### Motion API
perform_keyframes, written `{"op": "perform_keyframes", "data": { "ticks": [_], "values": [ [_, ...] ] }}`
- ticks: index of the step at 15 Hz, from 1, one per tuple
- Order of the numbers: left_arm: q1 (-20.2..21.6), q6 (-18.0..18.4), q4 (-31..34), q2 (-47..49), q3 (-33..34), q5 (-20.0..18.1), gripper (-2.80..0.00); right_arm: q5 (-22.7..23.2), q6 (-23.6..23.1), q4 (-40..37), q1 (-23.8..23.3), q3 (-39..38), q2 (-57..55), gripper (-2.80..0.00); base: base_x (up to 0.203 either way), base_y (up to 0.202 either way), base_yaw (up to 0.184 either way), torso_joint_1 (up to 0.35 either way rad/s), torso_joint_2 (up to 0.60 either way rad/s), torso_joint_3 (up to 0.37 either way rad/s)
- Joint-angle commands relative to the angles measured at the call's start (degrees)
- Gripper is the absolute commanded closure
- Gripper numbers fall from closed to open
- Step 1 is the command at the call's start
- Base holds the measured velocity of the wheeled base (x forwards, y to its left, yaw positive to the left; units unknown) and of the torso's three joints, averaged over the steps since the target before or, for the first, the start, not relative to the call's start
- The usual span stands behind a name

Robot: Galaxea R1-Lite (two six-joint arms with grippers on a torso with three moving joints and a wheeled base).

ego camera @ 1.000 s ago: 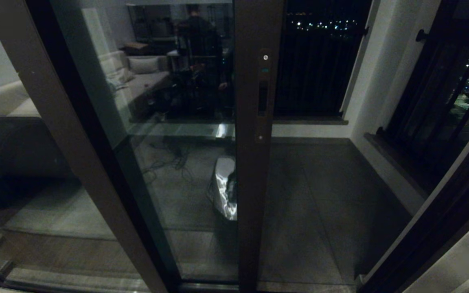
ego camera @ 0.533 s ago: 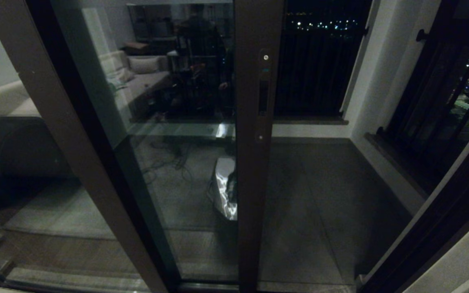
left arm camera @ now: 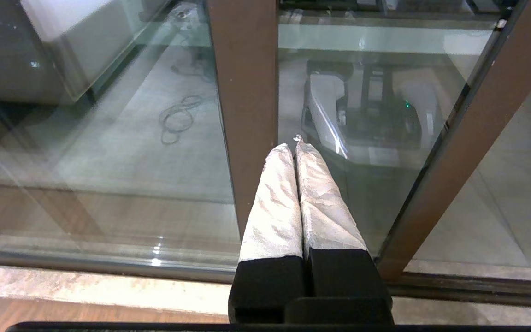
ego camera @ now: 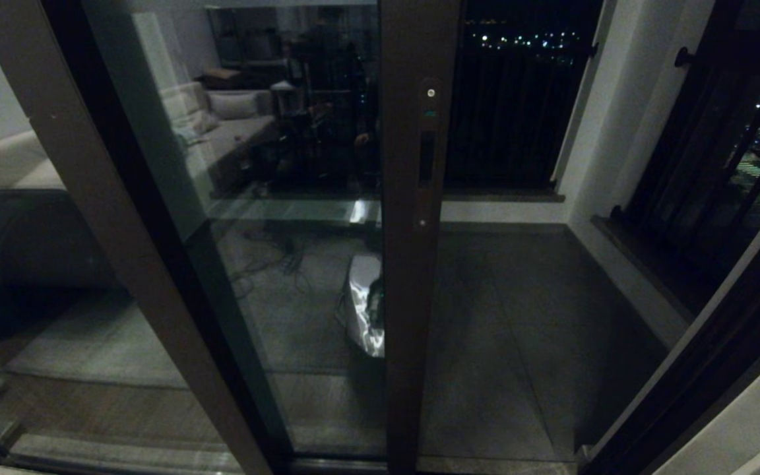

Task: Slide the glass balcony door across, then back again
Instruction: Close the slid door

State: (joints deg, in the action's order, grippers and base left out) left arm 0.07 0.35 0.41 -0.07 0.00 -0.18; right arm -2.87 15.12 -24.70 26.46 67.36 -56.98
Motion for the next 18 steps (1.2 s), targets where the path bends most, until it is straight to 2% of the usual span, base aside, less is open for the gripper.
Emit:
{"op": "perform_keyframes", "data": {
  "ticks": [1, 3, 5, 10, 14, 18],
  "values": [
    [0.01, 0.0, 0.02, -0.01, 0.09, 0.01, 0.0, -8.07, 1.45, 0.77, 8.89, 0.84, -5.14, 0.0, 0.0, 0.0, 0.0, 0.0, 0.0, 0.0],
    [0.01, -0.03, 0.02, -0.01, 0.09, 0.01, 0.0, -18.25, 2.39, 2.37, 16.77, 2.24, -9.88, 0.0, 0.0, 0.0, 0.0, 0.0, 0.0, 0.0],
    [0.01, -0.01, 0.02, -0.01, 0.09, 0.01, 0.0, -23.31, 2.81, 3.33, 21.36, 6.07, -14.76, 0.0, 0.0, 0.0, 0.0, 0.0, 0.0, 0.0],
    [0.01, -0.03, 0.02, -0.01, 0.09, 0.01, 0.0, -26.24, 2.48, 3.61, 22.73, 12.52, -22.18, 0.0, 0.0, 0.0, 0.0, 0.0, 0.0, 0.0],
    [0.01, -0.08, 0.02, -0.01, 0.09, 0.01, 0.0, -28.43, 0.23, 3.72, 24.17, 15.74, -28.68, 0.0, 0.0, 0.0, 0.0, 0.0, 0.0, 0.0],
    [0.01, 0.0, 0.02, -0.01, 0.09, 0.01, 0.0, -28.64, -1.72, 3.7, 24.25, 26.48, -37.57, 0.0, 0.0, 0.0, 0.0, 0.0, 0.0, 0.0]
  ]
}}
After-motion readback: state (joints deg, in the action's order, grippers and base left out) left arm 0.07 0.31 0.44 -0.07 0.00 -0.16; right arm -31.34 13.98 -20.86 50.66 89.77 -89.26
